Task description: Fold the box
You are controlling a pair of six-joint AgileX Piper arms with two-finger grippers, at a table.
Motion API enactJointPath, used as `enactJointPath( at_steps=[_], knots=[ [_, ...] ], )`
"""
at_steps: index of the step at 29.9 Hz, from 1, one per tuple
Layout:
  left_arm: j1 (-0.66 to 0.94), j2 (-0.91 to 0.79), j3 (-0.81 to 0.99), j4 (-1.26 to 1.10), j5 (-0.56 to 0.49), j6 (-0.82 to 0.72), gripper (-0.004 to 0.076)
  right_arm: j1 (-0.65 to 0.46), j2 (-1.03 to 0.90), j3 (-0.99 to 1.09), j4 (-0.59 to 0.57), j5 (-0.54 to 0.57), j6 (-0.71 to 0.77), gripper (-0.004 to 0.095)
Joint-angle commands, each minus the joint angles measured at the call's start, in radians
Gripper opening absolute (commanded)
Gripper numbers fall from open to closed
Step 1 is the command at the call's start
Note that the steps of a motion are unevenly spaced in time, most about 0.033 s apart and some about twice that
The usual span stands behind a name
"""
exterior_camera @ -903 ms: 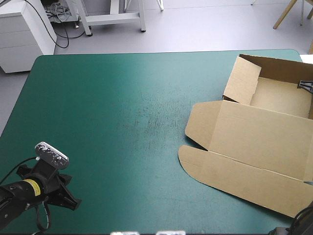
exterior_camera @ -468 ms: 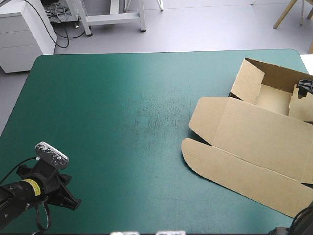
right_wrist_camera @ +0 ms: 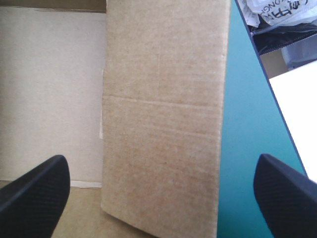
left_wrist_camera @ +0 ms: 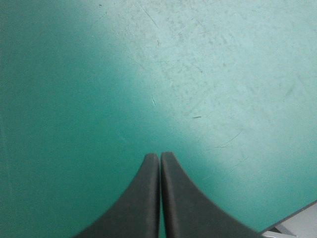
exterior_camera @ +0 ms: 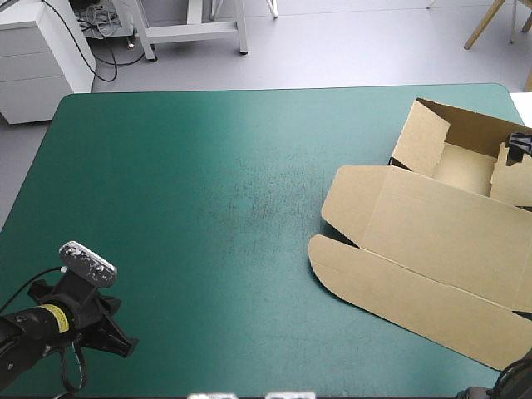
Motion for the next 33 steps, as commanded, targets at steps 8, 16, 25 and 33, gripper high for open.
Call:
enactJointPath(
  at_steps=[8, 16, 25, 33],
  knots=[
    [-0.007, 0.001, -0.025, 0.003, -0.034, -0.009, -0.0010, -0.007, -0.202, -0.099, 0.130, 0.041, -0.045, 0.0054],
    [-0.007, 0.001, -0.025, 0.003, -0.062, -0.009, -0.0010, -0.007, -0.352, -0.088, 0.270, 0.041, -0.087, -0.0003],
    [-0.007, 0.001, -0.025, 0.007, -0.168, 0.003, -0.0010, 0.256, -0.525, 0.046, 0.312, 0.041, -0.183, -0.0002],
    [-0.007, 0.001, 0.009, 0.003, -0.200, 0.013, -0.0010, 0.605, -0.733, 0.385, 0.262, -0.021, -0.200, -0.0002]
  ],
)
